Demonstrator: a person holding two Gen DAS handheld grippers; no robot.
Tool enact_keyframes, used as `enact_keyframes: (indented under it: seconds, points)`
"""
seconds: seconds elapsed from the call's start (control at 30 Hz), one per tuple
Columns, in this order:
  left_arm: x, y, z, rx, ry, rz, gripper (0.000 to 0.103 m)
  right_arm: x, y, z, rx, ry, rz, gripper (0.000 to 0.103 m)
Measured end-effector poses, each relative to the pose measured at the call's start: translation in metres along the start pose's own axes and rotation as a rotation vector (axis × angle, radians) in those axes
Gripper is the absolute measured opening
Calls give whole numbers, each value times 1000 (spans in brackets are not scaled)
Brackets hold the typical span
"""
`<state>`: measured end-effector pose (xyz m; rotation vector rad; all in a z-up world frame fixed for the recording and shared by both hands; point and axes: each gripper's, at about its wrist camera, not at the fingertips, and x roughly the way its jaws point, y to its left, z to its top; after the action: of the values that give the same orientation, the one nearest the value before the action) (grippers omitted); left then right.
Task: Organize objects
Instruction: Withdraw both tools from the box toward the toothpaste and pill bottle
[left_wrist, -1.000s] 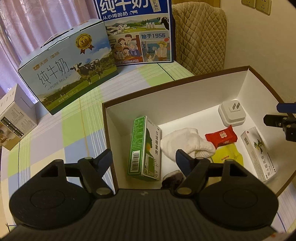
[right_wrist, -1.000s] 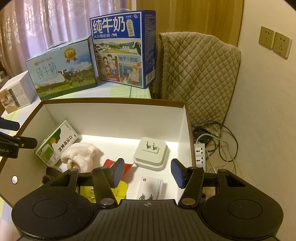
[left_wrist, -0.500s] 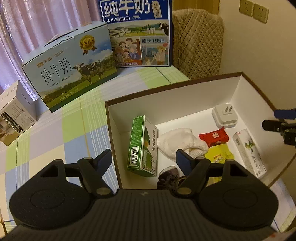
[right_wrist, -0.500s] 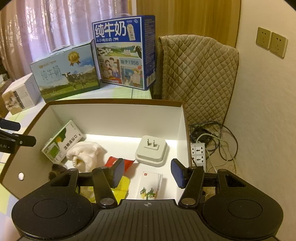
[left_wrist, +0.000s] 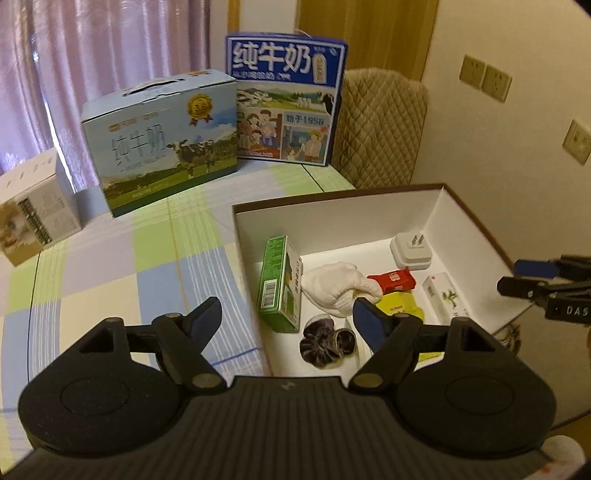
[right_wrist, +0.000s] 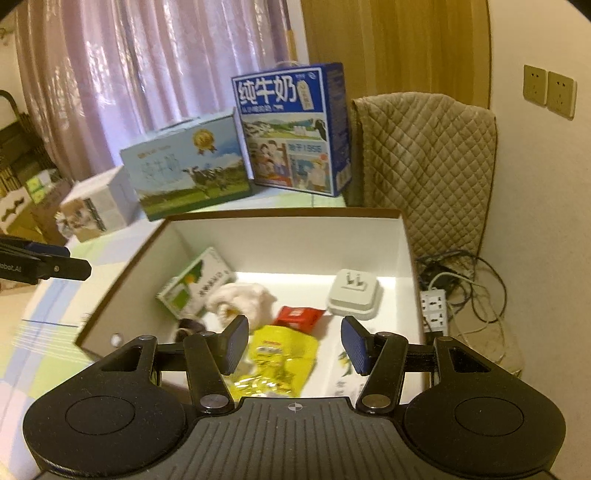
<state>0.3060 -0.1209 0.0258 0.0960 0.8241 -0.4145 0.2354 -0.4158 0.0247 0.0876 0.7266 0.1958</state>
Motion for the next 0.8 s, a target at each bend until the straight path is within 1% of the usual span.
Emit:
enact_keyframes:
  seconds: [0.07,0.17,0.2,0.23,0.37,0.47,0.6,0.8]
  points:
    - [-12,7,-7,-19,-9,8,77,-8,5,-3,0,-10,10,53]
    - [-30,18,-19,-34,-16,40,78,-17,14,-10,12,-19,29,53]
    - [-35,21,-23,-40,-19,45,80,-20,18,-12,20,-19,37,53]
    - [-40,24,-28,-48,-16,50,83,-23,21,-15,28,-22,43,53]
    - [-56,37,-52,-69,-6,92,83,-33,39,-25,25,-37,71,53]
    - [-62,46,-72,-86,17,126,83,-37,55,-35,6,-42,82,53]
    - [-68,57,-101,-117,46,169,83,-36,75,-53,20,-38,110,53]
    - [-76,71,-142,-170,78,239,83,-22,97,-82,92,9,159,53]
